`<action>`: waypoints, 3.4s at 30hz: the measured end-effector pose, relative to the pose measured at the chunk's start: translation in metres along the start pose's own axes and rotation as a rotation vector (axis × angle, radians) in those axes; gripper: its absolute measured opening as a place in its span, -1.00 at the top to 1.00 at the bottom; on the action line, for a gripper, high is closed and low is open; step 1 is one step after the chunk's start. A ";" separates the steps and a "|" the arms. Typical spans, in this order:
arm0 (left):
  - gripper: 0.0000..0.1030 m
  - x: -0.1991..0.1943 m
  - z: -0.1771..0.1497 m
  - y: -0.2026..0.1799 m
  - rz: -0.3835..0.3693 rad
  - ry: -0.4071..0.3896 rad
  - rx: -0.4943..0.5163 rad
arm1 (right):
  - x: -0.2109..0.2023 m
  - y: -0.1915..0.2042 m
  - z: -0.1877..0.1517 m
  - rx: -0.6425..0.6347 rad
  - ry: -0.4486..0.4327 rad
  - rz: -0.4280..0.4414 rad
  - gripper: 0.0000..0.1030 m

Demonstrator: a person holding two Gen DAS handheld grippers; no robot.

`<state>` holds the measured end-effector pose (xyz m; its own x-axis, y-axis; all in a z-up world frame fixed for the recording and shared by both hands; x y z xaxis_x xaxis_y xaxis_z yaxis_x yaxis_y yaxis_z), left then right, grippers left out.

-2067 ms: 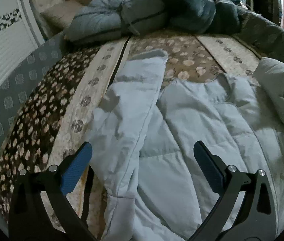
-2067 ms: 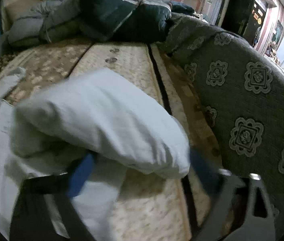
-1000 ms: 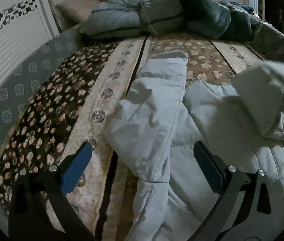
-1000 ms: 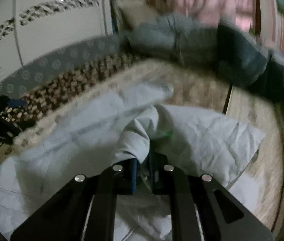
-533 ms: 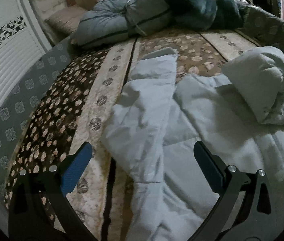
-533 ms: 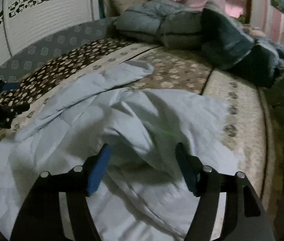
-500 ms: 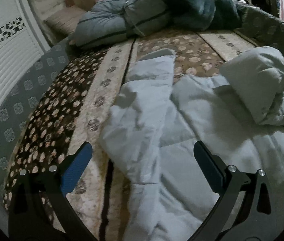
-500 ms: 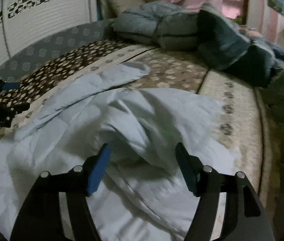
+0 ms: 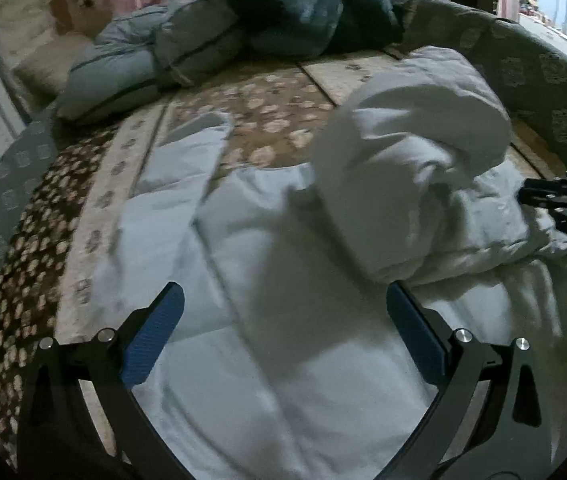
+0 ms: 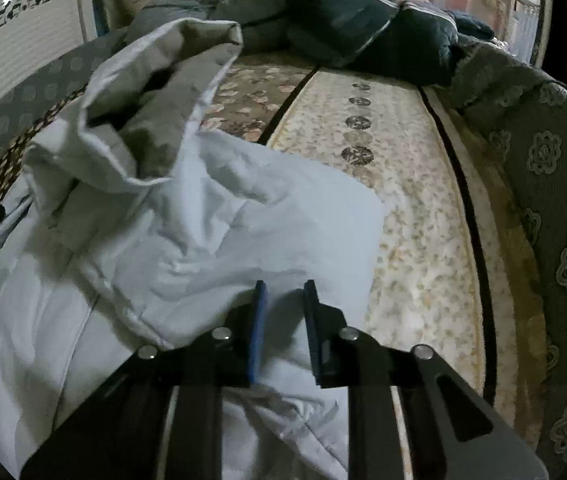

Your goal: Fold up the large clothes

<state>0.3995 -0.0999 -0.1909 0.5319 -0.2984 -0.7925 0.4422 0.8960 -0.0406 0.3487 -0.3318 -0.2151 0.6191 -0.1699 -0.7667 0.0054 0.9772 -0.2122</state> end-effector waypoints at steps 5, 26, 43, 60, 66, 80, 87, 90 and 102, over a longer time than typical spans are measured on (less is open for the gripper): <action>-0.92 0.023 0.019 -0.029 -0.040 -0.004 0.022 | 0.004 0.000 0.002 0.019 -0.002 0.005 0.60; -0.58 0.012 -0.058 0.039 0.031 0.059 -0.248 | 0.008 -0.001 -0.007 0.009 -0.006 -0.033 0.01; 0.11 0.000 -0.073 0.226 0.290 0.203 -0.447 | 0.004 -0.001 -0.010 0.002 0.007 -0.055 -0.11; 0.22 -0.047 -0.165 0.319 0.475 0.283 -0.551 | 0.001 0.013 -0.009 -0.003 0.014 -0.059 -0.14; 0.25 -0.064 -0.154 0.310 0.464 0.247 -0.535 | -0.009 0.012 -0.008 0.010 0.012 -0.051 -0.15; -0.88 -0.051 -0.046 0.207 0.307 0.074 -0.280 | -0.012 -0.004 -0.016 -0.034 0.004 -0.070 -0.38; -0.51 0.023 -0.014 0.174 0.165 0.129 -0.168 | -0.008 -0.010 -0.018 -0.040 0.004 -0.073 -0.45; 0.72 0.042 -0.021 0.146 0.030 0.171 -0.192 | -0.008 -0.013 -0.021 -0.031 0.002 -0.074 -0.45; 0.94 -0.045 -0.091 0.110 -0.088 0.151 -0.274 | -0.029 -0.013 -0.026 -0.028 -0.020 -0.064 -0.45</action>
<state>0.3589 0.0423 -0.2148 0.3778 -0.3451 -0.8592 0.2599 0.9302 -0.2593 0.3096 -0.3433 -0.2058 0.6336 -0.2290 -0.7389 0.0237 0.9605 -0.2774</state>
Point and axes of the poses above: each gripper's, at about its wrist camera, not at the fingertips, and x roughly the way its jaws point, y to its left, z to its top, the point moved 10 cm from there along x, roughly the way its jaws point, and after that the axes turned 15 degrees about -z, right-handed, at the moved point
